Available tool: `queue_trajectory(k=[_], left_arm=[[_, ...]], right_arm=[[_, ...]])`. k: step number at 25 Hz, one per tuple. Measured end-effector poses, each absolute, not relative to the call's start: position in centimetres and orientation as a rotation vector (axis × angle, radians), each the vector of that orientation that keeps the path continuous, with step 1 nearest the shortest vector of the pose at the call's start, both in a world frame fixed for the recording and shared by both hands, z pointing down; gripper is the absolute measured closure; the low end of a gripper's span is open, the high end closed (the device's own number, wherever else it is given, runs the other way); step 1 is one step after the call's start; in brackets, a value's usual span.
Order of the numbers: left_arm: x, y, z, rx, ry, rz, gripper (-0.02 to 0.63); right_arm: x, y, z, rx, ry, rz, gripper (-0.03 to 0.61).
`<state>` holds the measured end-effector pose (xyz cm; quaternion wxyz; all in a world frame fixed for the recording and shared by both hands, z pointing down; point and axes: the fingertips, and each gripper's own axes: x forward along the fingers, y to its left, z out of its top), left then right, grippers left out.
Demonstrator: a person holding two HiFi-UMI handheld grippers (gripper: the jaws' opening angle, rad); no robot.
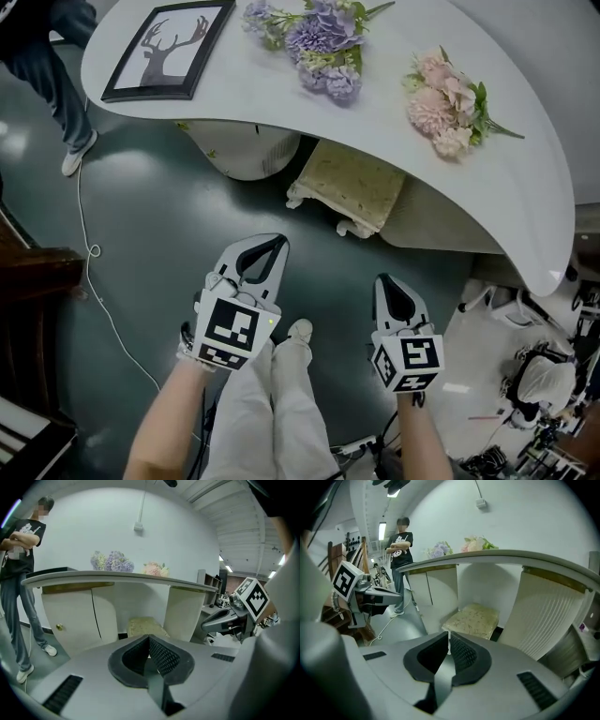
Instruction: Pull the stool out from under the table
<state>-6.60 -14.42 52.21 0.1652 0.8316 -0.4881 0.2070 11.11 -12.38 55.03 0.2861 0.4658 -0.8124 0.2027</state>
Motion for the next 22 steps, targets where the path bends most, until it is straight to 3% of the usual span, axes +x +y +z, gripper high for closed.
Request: queue_trajectory(k=[12, 16, 22], left_arm=[[-6.0, -19.1, 61.7, 2.297, -1.353, 0.672, 0.594], [-5.6, -20.6, 64.4, 2.261, -1.337, 0.66, 0.509], [-5.1, -23.6, 68.5, 2.236, -1.321, 0.703, 0.436]], right_arm=[[13.3, -18.1, 63.5, 1.268, -2.11, 0.613, 0.534], [13.8, -19.8, 66.4, 1.261, -2.094, 0.675, 0.418], [14.7, -22.0, 70.5, 1.226, -2.055, 0.726, 0.327]])
